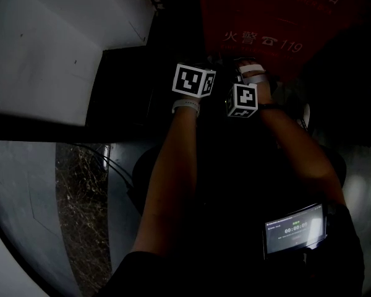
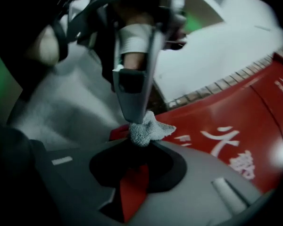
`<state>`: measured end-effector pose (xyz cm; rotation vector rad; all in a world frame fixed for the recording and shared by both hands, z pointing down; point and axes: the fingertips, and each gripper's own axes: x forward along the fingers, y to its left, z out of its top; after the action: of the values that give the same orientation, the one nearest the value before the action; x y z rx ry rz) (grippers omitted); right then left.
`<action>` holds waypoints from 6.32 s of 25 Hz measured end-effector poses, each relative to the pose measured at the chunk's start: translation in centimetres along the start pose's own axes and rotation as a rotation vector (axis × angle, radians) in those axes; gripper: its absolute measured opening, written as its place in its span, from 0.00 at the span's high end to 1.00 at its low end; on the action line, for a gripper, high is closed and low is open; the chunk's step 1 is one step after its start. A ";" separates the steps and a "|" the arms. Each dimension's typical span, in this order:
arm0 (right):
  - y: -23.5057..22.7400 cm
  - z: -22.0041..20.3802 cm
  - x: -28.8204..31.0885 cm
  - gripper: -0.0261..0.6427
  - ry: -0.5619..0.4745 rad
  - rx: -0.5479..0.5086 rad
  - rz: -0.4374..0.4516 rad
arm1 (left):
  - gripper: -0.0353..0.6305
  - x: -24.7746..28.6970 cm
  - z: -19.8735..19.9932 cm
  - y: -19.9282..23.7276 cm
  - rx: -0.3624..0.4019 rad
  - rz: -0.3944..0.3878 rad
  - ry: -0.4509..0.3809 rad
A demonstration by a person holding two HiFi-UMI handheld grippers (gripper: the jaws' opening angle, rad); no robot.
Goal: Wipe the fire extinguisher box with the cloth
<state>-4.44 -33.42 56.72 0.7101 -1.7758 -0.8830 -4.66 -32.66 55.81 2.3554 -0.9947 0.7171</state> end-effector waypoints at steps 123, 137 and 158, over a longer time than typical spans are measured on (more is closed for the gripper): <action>0.1 -5.5 -1.0 0.85 0.126 -0.312 -0.118 | 0.94 4.9 0.3 -2.7 -0.005 -0.069 0.018; 4.7 -5.5 0.8 0.85 0.094 -0.345 -0.001 | 0.94 5.8 -2.6 -2.7 -0.006 -0.074 0.139; -18.5 -2.4 -16.7 0.84 0.076 -0.200 -0.451 | 0.94 -11.4 20.2 -12.3 0.250 -0.129 -0.477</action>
<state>4.74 -31.20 33.50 1.0167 -1.4561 -1.2946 3.32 -31.55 30.86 2.8592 -0.9679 0.2398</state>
